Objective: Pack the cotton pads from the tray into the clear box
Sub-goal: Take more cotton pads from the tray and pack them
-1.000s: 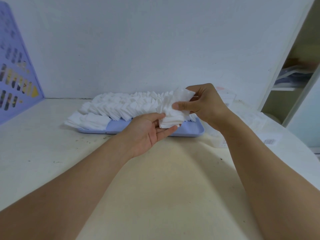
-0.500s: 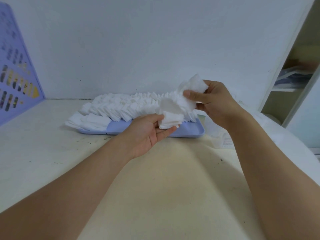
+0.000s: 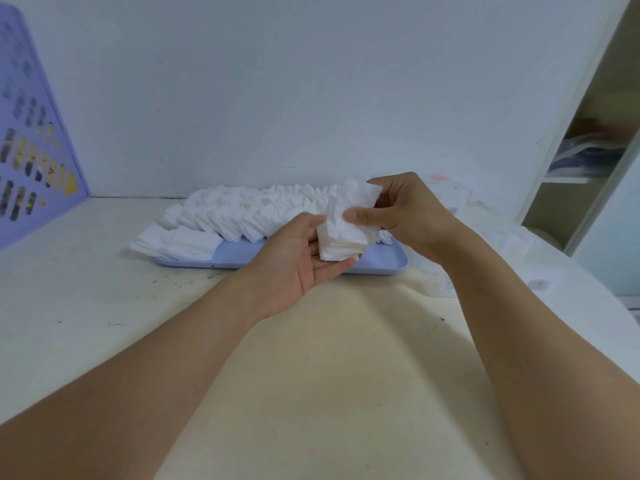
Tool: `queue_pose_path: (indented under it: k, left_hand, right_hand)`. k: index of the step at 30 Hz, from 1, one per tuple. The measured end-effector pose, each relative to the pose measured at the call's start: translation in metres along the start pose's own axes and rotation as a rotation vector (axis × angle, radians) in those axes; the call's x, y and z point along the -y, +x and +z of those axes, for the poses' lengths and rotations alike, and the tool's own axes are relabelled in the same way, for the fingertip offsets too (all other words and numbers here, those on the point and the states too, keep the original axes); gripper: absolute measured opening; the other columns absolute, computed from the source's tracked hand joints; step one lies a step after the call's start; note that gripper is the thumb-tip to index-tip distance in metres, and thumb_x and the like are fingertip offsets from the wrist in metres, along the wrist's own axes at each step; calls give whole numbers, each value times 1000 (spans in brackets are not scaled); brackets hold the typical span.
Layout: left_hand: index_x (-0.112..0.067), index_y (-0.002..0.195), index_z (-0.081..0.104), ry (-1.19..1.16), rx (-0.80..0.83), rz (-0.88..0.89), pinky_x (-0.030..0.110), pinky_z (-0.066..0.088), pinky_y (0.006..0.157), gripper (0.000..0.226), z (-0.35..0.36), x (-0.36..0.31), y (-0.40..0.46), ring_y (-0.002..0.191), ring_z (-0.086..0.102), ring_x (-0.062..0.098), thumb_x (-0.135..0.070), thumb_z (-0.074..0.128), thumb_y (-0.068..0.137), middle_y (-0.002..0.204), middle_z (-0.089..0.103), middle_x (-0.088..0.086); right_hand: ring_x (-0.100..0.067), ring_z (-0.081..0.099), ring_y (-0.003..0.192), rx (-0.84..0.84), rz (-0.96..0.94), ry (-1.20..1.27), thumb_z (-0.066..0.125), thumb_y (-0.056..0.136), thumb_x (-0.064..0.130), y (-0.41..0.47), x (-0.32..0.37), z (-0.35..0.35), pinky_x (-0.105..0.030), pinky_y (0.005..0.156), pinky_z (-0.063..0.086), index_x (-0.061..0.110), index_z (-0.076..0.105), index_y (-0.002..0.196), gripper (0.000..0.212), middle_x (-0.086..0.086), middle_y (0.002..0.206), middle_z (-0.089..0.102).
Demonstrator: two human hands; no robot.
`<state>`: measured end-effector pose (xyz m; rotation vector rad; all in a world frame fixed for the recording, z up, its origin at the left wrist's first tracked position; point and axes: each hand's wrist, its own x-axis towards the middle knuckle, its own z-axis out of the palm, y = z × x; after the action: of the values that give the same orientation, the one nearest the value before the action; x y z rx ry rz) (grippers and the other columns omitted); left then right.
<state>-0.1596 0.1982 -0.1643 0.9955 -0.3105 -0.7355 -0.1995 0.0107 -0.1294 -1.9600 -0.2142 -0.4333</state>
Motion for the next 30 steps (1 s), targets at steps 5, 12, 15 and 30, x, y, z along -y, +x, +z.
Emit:
queue_pose_path:
  k: [5, 12, 15, 30]
  left_hand:
    - [6, 127, 58, 3, -16, 3, 40, 58, 92, 32, -1, 2, 1, 116, 67, 36, -10, 56, 99, 124, 68, 23]
    - [3, 127, 59, -33, 22, 9, 36, 61, 88, 30, -5, 2, 4, 116, 67, 34, -11, 51, 102, 123, 70, 20]
    - [2, 125, 60, -35, 25, 16, 36, 61, 87, 28, -6, 3, 4, 115, 68, 34, -11, 49, 103, 122, 70, 19]
    - [4, 126, 59, -3, -83, 93, 37, 59, 92, 27, -4, 5, 6, 114, 68, 31, -6, 50, 103, 122, 70, 19]
  right_hand:
    - [-27, 77, 86, -26, 9, 45, 78, 84, 2, -1, 1, 1, -34, 76, 62, -7, 73, 96, 15, -17, 93, 78]
    - [-31, 76, 88, -109, 7, 150, 76, 87, 3, 0, 1, 3, -33, 71, 61, -9, 74, 97, 16, -19, 93, 77]
    - [-30, 77, 86, -124, 8, 161, 75, 87, 2, 0, 1, 3, -32, 70, 61, -8, 75, 97, 14, -17, 91, 78]
    - [-19, 63, 68, -169, 32, 149, 79, 86, 12, 0, 12, 0, -24, 52, 47, -7, 75, 96, 22, -13, 82, 71]
